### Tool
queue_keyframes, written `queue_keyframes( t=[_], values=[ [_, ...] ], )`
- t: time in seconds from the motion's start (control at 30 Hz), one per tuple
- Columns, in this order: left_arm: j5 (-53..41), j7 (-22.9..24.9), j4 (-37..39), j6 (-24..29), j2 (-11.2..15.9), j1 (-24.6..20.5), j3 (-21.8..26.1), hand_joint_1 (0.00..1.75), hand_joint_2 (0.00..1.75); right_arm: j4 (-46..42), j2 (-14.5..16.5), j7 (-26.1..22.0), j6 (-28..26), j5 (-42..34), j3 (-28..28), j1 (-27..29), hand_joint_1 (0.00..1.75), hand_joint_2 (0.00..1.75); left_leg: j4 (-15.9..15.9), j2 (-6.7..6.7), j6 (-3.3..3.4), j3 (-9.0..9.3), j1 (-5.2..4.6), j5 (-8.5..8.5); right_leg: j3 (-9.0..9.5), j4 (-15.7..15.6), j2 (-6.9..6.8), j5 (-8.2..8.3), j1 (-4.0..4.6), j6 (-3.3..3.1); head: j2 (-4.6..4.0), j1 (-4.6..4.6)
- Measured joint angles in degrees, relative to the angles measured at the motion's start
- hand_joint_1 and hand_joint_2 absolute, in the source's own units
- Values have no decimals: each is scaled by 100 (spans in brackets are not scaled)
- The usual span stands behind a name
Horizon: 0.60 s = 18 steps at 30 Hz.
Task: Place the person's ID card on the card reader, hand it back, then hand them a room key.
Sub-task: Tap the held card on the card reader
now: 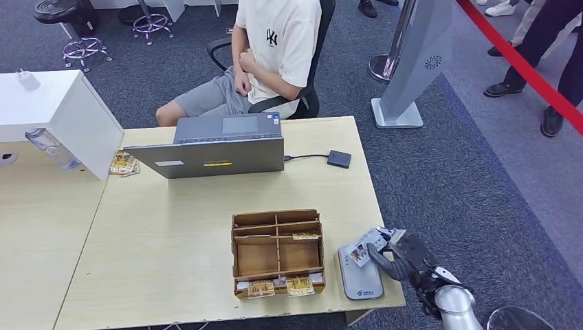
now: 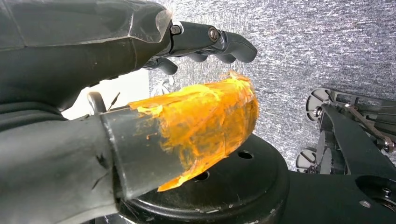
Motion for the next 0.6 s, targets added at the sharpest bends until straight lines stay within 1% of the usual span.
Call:
queue_keyframes(
  t=[0.27,0.43,0.6],
  values=[
    [0,-8,0,1,0,1,36,0,0,96,-44,17,-56,65,2,-76,175,175,0,0,0,0,0,0,0,0,0,0,0,0,0,0],
    [0,-8,0,2,1,1,51,0,0,213,-87,89,-204,307,36,-165,175,175,0,0,0,0,0,0,0,0,0,0,0,0,0,0],
    [0,-16,0,2,3,2,62,0,0,368,-177,94,-225,423,89,-263,175,175,0,0,0,0,0,0,0,0,0,0,0,0,0,0]
  ],
)
